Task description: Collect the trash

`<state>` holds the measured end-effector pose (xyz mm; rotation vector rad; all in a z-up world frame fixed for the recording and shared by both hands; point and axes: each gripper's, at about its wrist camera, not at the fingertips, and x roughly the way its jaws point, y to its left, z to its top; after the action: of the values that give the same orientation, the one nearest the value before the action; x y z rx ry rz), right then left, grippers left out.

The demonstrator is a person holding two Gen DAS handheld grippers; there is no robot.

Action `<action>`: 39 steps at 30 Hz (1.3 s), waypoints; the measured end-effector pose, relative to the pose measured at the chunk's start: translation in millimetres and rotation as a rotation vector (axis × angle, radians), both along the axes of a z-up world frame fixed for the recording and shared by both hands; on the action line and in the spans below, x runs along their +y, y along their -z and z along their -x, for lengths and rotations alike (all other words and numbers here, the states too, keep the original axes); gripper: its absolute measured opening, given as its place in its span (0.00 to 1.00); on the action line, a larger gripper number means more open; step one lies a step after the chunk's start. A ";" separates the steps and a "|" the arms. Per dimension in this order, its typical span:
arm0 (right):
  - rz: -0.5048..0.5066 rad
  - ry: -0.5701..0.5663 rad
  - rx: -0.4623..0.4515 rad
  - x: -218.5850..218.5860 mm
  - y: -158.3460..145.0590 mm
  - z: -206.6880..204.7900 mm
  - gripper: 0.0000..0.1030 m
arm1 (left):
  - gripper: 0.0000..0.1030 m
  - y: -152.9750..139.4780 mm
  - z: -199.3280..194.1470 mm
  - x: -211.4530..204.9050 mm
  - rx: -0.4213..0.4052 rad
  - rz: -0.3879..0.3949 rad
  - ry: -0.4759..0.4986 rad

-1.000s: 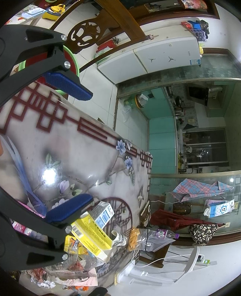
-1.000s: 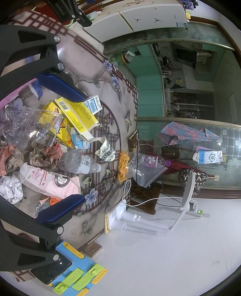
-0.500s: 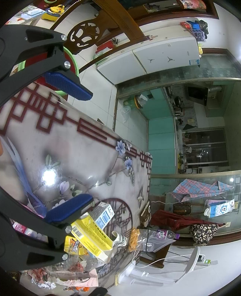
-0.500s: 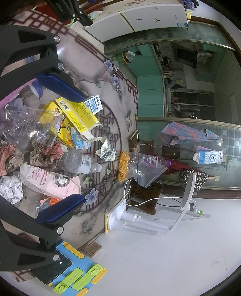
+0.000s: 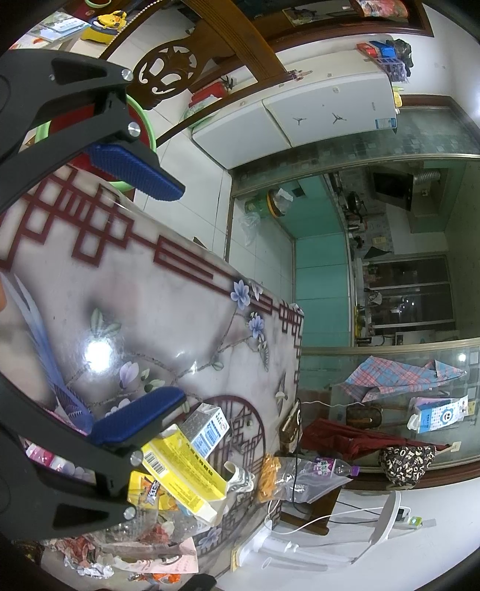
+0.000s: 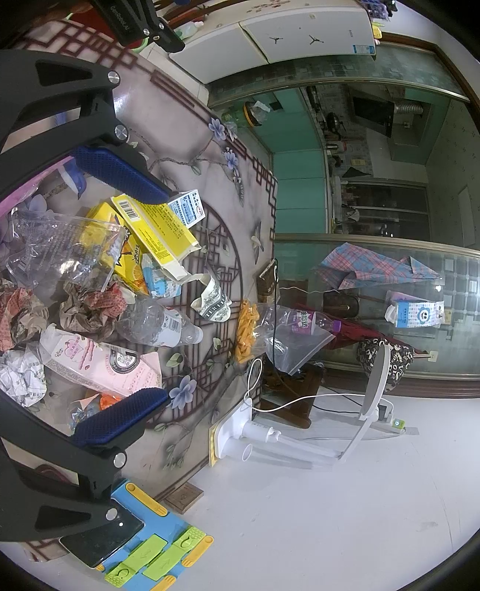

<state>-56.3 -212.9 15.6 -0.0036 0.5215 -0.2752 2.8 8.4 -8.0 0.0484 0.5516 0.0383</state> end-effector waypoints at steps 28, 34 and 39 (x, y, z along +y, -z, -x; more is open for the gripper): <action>0.110 -0.687 1.136 -19.9 80.3 19.1 0.84 | 0.96 10.9 -6.0 -24.1 0.079 0.023 0.185; 0.325 -0.746 1.329 4.3 143.2 49.1 0.69 | 0.96 27.8 -11.1 -34.8 0.188 0.036 0.257; 0.354 -0.737 1.374 -0.3 176.1 63.7 0.45 | 0.96 29.0 -8.3 -40.0 0.186 0.019 0.299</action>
<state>-120.0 -213.2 -160.5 -0.7600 1.7652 0.4305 11.1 -31.6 -37.0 0.1159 0.7259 -0.2647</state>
